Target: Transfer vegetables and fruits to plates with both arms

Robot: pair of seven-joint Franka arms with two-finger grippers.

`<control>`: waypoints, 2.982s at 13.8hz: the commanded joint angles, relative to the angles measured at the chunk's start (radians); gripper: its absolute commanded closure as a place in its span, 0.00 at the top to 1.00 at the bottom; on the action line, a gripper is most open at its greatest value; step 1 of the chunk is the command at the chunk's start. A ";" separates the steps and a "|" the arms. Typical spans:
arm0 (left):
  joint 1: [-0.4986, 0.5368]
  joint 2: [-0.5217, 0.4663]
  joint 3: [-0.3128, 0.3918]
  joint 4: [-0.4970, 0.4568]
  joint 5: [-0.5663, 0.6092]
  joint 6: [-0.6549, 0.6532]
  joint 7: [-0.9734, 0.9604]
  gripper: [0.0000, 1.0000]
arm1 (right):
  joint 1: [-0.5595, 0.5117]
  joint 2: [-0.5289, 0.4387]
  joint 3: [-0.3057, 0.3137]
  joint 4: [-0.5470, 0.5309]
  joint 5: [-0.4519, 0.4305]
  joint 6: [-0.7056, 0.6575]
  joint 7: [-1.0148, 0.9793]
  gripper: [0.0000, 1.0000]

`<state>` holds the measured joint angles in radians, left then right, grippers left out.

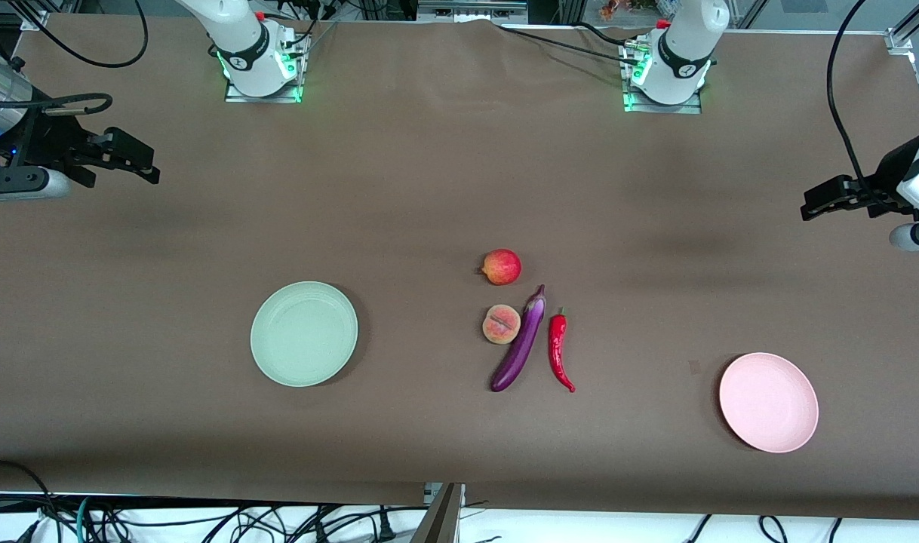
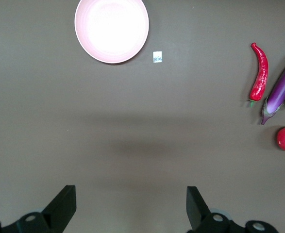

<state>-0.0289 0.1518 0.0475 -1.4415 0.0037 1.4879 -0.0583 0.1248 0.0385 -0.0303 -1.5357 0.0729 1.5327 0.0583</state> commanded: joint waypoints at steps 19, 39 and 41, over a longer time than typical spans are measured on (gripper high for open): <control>-0.022 0.120 -0.014 0.039 0.003 0.003 0.114 1.00 | 0.015 -0.003 0.004 0.012 -0.050 -0.022 -0.014 1.00; -0.376 0.710 -0.015 0.119 -0.093 0.801 -0.397 1.00 | 0.016 0.000 0.004 0.017 -0.054 -0.011 -0.015 1.00; -0.396 0.733 -0.015 0.118 -0.093 0.825 -0.402 1.00 | 0.016 0.000 0.004 0.017 -0.054 -0.011 -0.015 1.00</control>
<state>-0.3991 0.8555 0.0205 -1.3578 -0.0801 2.2996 -0.4473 0.1372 0.0385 -0.0268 -1.5311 0.0366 1.5294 0.0572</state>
